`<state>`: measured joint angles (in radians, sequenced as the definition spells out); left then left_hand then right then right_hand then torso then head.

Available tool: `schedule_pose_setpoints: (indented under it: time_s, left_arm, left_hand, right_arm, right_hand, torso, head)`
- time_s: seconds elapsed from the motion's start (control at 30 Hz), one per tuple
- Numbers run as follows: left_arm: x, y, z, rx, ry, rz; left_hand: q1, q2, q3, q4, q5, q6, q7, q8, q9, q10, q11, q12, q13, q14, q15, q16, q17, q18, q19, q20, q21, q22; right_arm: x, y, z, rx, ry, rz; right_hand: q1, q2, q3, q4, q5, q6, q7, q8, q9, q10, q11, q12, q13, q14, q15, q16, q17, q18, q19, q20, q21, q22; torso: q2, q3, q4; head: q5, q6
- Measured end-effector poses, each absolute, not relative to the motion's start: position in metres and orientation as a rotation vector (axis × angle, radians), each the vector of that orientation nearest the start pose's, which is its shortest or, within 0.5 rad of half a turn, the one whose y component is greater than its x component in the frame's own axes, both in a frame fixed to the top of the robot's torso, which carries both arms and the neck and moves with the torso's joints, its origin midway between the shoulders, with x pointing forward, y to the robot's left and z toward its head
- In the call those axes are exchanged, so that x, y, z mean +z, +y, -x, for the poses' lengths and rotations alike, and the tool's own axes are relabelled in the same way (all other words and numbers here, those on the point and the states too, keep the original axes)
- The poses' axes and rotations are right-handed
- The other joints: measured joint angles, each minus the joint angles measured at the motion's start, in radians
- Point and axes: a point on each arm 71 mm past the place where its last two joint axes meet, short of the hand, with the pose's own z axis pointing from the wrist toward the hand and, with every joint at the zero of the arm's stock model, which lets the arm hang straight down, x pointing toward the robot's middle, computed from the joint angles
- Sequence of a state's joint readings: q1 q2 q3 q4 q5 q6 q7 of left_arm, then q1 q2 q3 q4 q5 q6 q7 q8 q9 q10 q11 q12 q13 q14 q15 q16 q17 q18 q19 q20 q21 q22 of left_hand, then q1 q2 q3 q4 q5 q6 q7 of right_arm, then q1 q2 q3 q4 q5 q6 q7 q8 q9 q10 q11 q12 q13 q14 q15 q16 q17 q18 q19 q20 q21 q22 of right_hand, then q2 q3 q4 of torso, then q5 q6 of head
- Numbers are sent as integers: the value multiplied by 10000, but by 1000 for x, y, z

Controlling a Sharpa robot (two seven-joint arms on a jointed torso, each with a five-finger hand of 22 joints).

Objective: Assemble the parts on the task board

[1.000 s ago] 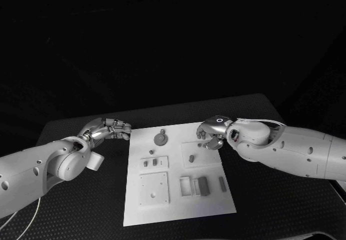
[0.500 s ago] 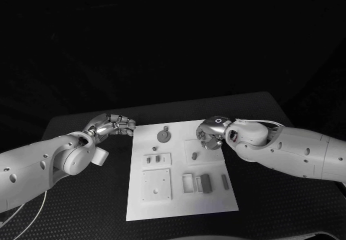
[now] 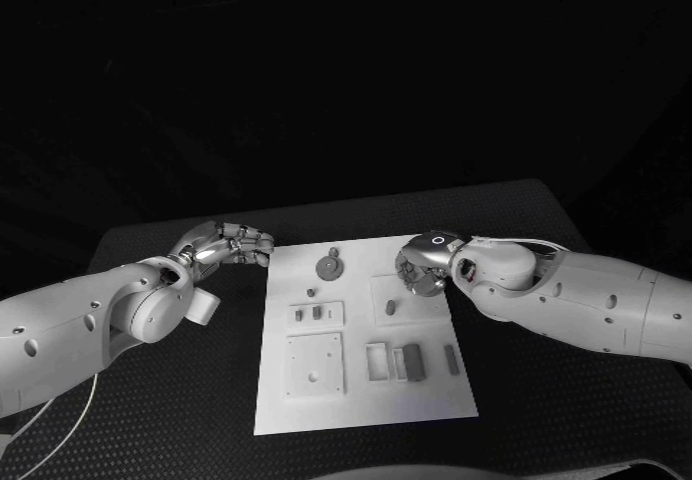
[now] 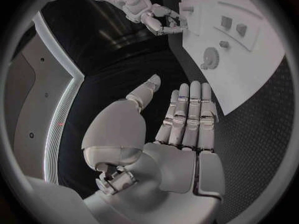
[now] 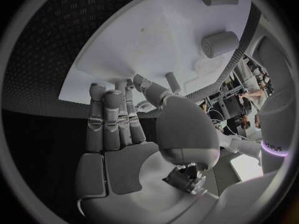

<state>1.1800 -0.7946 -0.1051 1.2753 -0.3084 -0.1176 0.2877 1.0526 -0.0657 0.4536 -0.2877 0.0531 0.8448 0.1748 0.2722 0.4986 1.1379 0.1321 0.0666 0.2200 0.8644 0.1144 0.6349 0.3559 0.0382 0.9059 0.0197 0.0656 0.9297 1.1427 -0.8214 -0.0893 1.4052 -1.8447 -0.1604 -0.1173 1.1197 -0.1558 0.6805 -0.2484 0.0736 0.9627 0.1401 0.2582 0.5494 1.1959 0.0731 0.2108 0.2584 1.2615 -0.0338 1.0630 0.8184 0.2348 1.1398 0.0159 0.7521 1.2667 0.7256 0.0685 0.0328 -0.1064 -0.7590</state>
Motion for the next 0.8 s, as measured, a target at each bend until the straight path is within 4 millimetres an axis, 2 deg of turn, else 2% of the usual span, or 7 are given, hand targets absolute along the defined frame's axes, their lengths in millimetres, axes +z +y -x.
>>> schedule_pose_setpoints:
  time_s: [0.27, 0.37, 0.47, 0.6, 0.8]
  left_arm:
    - [-231, 248, -512, -13282, 17134, 8576]
    - [-231, 248, -512, -13272, 17132, 8580]
    - [-231, 248, -512, -13263, 17131, 8585]
    - [-231, 248, -512, -13257, 17134, 8589]
    - [-231, 249, -512, -13245, 17137, 8596]
  left_hand:
    - [0, 0, 0, 0, 0, -36, 36, 0, 0, 0, 0, 0, -10, 0, 0, -39, 26, -1, 0, 0, 0, -24]
    - [0, 0, 0, 0, 0, -36, 36, 0, 0, 0, 0, 0, -10, 0, 0, -39, 37, -1, 0, 0, 0, -24]
    - [0, 0, 0, 0, 0, -36, 36, 0, 0, 0, 0, 0, -10, 0, 0, -39, 37, -2, 0, 0, 0, -29]
    - [0, 0, 0, 0, 0, -36, 36, 0, -9, 0, 0, 0, -20, 1, 0, -39, 50, -3, 0, 0, 0, -34]
    - [0, 0, 0, 0, 0, -36, 36, 0, -9, 0, 0, 0, -19, 1, 0, -78, 58, -3, 0, 0, 0, -41]
  right_arm:
    - [-248, -216, -484, 3262, 17631, 5575]
    - [-249, -215, -485, 3205, 17600, 5623]
    - [-249, -214, -485, 3154, 17542, 5673]
    - [-250, -214, -485, 3100, 17459, 5741]
    - [-251, -213, -485, 3044, 17347, 5896]
  right_hand:
    - [57, 207, 16, -71, 0, 109, -48, 52, -11, 142, -36, 133, 52, 68, -6, -1, 33, -33, 73, -4, 0, 35]
    - [6, 259, 1, -113, 0, 179, -43, 92, -11, 175, -65, 129, 726, 51, -25, -1, 51, -36, 76, -5, 1, 49]
    - [46, 419, 25, -217, 0, 281, -75, 117, -11, 258, -79, 108, 757, 66, -109, 0, 74, -45, 74, 0, 1, 73]
    - [72, 564, 46, -322, -1, 363, -151, 174, -11, 378, -131, 108, 756, 89, -132, 0, 103, -46, 127, -53, 0, 106]
    - [229, 751, 110, -390, -39, 464, -178, 251, -10, 478, -203, 101, 755, 139, -181, 0, 144, -49, 124, -62, 0, 149]
  torso:
    - [-2, 5, -1]
    - [-2, 4, 7]
    - [-1, -2, 12]
    - [0, -8, 10]
    - [0, -8, 0]
  head:
    - [33, -59]
    - [35, -84]
    - [35, -96]
    - [51, -121]
    - [57, -136]
